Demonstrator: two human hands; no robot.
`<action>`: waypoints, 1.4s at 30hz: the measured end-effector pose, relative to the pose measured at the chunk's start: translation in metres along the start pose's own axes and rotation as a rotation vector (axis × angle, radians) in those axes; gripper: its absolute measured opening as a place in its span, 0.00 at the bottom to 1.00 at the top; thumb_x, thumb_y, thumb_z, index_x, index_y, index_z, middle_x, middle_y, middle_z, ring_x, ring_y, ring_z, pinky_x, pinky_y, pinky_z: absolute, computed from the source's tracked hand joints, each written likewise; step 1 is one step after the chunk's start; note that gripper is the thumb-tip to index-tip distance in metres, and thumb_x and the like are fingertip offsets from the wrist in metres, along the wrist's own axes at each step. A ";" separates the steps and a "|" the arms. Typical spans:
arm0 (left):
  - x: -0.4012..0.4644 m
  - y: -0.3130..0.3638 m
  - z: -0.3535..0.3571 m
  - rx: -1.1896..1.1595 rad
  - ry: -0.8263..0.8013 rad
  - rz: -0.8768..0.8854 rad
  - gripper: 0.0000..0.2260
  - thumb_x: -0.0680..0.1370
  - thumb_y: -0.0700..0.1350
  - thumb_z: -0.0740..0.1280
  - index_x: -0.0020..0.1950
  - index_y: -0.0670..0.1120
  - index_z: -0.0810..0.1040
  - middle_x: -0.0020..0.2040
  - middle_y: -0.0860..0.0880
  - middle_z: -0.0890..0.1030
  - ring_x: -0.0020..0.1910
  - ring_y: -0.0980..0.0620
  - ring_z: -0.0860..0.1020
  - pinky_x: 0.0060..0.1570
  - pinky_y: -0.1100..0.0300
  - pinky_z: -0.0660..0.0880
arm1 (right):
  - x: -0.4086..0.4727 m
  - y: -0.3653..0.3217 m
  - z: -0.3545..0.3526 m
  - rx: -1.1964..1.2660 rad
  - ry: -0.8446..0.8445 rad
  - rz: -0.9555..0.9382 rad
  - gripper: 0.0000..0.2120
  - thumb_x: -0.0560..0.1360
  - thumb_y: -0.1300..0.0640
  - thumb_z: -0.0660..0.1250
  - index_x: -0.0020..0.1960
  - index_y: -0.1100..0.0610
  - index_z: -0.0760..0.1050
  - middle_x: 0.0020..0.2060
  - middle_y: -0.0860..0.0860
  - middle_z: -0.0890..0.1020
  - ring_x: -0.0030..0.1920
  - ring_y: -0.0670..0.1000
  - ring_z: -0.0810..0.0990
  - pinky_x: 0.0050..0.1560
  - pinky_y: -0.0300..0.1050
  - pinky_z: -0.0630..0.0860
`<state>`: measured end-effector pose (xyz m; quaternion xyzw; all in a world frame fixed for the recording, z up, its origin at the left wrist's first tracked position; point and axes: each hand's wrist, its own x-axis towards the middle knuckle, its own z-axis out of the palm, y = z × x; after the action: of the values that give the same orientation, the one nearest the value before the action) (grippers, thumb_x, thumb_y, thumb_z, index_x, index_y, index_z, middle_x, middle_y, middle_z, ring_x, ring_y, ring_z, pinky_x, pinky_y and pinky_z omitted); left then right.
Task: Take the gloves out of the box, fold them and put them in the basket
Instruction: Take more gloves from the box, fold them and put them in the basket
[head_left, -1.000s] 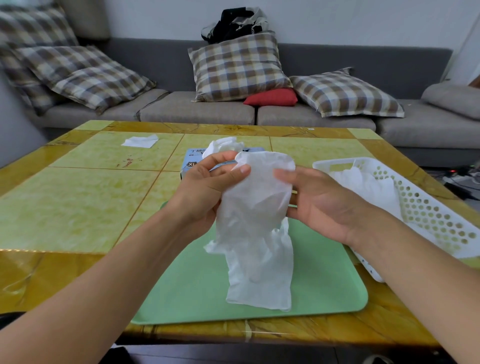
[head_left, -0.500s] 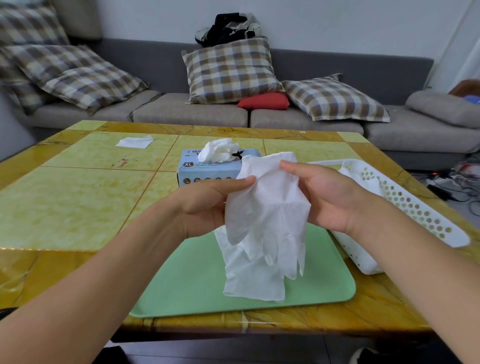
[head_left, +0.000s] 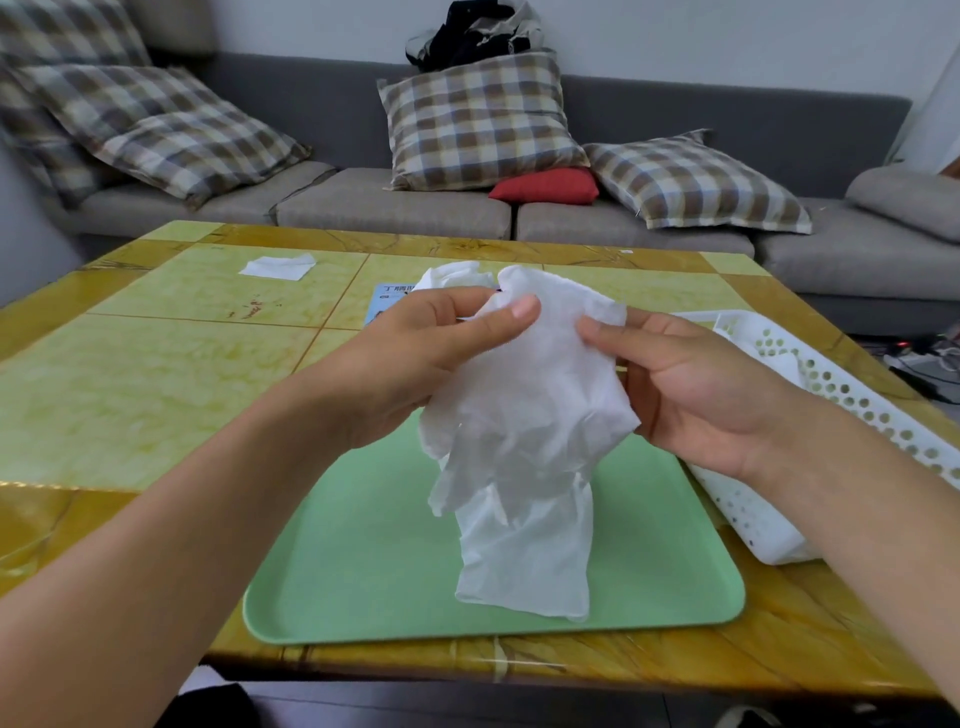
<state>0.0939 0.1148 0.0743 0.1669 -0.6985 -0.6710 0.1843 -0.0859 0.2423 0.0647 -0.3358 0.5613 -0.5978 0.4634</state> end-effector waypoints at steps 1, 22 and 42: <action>0.002 -0.002 0.000 0.007 0.003 -0.026 0.19 0.72 0.54 0.71 0.58 0.45 0.84 0.53 0.44 0.86 0.50 0.46 0.85 0.47 0.55 0.82 | 0.002 0.000 0.000 -0.020 -0.013 0.020 0.17 0.78 0.56 0.67 0.65 0.61 0.79 0.62 0.60 0.82 0.63 0.67 0.79 0.64 0.64 0.75; 0.019 -0.043 -0.026 0.630 0.188 0.244 0.08 0.70 0.42 0.79 0.41 0.54 0.85 0.49 0.60 0.86 0.53 0.62 0.82 0.63 0.50 0.77 | -0.006 0.028 -0.014 -0.817 0.022 -0.387 0.10 0.77 0.63 0.72 0.52 0.50 0.86 0.40 0.38 0.86 0.39 0.36 0.83 0.39 0.33 0.78; -0.008 -0.089 -0.023 1.084 -0.266 -0.014 0.10 0.73 0.42 0.76 0.40 0.58 0.82 0.48 0.59 0.83 0.45 0.63 0.80 0.47 0.63 0.78 | -0.030 0.062 0.007 -1.562 -0.438 -0.114 0.08 0.76 0.56 0.63 0.46 0.51 0.81 0.40 0.48 0.81 0.38 0.49 0.79 0.41 0.51 0.78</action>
<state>0.1104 0.0944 -0.0142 0.1564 -0.9598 -0.2321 -0.0222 -0.0582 0.2720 0.0082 -0.6996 0.6951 0.0230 0.1637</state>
